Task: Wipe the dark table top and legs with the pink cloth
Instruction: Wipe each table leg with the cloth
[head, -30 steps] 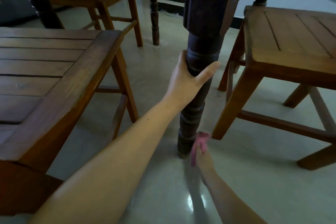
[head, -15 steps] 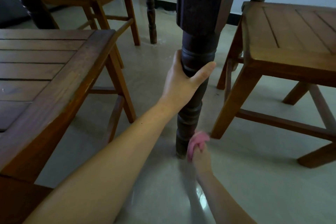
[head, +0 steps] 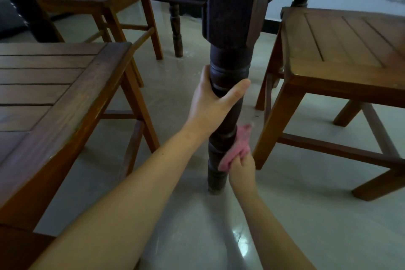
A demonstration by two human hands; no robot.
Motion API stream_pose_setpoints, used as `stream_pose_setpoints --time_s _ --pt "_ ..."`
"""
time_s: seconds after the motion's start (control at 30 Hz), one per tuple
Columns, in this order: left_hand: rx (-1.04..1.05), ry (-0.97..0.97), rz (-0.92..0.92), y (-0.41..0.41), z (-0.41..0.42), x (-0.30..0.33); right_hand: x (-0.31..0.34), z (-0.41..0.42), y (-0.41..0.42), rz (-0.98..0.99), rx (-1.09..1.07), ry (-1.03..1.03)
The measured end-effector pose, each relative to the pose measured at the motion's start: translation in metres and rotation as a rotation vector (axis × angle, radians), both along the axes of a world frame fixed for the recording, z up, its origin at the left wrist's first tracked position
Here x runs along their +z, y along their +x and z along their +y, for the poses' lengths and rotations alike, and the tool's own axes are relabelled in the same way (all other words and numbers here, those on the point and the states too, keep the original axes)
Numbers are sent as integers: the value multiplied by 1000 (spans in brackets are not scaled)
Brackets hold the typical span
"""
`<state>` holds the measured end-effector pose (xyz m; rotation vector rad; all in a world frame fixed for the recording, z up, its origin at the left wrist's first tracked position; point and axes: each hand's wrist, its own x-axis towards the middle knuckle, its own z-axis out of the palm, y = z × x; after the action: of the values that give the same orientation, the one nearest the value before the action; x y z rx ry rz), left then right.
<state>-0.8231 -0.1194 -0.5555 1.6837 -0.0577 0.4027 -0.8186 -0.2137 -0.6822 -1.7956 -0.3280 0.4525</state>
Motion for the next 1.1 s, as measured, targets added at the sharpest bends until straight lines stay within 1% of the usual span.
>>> stream_pose_setpoints --time_s 0.03,0.07,0.1,0.13,0.17,0.2,0.23,0.3,0.37,0.43,0.5,0.53,0.57,0.6,0.63,0.67,0.7,0.73,0.77,0.83,0.87,0.9,0.93,0.97,1.03,1.1 --pt "-9 -2 9 0 0 0 -25 -13 -1 -9 -122 -176" --pt "-16 -2 16 -1 1 -1 -54 -24 -2 65 -251 -359" --pt "-20 0 18 -1 1 -1 -67 -34 -7 91 -269 -556" --pt "-19 4 18 -1 1 -1 -66 -38 -15 135 -245 -631" --pt "-19 6 16 0 2 -1 -61 -35 -6 138 -254 -636" --pt "-19 5 16 1 2 -2 -50 -30 -7 171 -254 -575" --pt "-22 2 17 1 2 -3 -31 -27 -3 215 -299 -470" --pt "-21 -8 5 2 1 -3 7 -19 0 199 -367 -83" --pt "-9 -7 -16 2 0 -3 44 -14 -5 116 -423 274" --pt "-2 -8 -28 2 0 -4 71 -9 -7 -40 -397 489" --pt "5 1 -32 2 0 -3 76 -1 -8 -156 -316 600" --pt "4 3 -29 2 0 -3 69 0 -7 -188 -323 569" --pt "-1 2 -21 1 0 -3 57 1 -7 -179 -330 564" --pt "-9 -4 -12 1 1 -2 39 -3 -5 -136 -375 471" --pt "-20 -11 -4 1 1 -2 21 -8 -4 -88 -399 328" --pt "-26 -12 5 0 2 -2 3 -15 -5 -7 -386 152" --pt "-26 -4 16 0 2 -1 -17 -23 -5 81 -349 31" --pt "-23 6 23 0 1 -1 -31 -28 -8 220 -295 -32" --pt "-21 12 27 -1 1 0 -41 -33 -12 226 -214 -175" --pt "-17 12 35 -1 1 0 -45 -33 -18 267 -159 -317" --pt "-18 9 37 0 1 0 -34 -31 -18 266 -154 -368" --pt "-21 6 34 0 2 -1 -18 -24 -15 286 -172 -367" --pt "-25 2 31 0 1 -1 0 -17 -9 300 -244 -325" --pt "-25 -1 27 0 2 -1 20 -13 -4 257 -296 -231" --pt "-15 4 13 -2 1 -2 53 -15 -3 82 -265 30" --pt "-10 10 11 -4 2 -4 68 -19 -4 -7 -274 359"
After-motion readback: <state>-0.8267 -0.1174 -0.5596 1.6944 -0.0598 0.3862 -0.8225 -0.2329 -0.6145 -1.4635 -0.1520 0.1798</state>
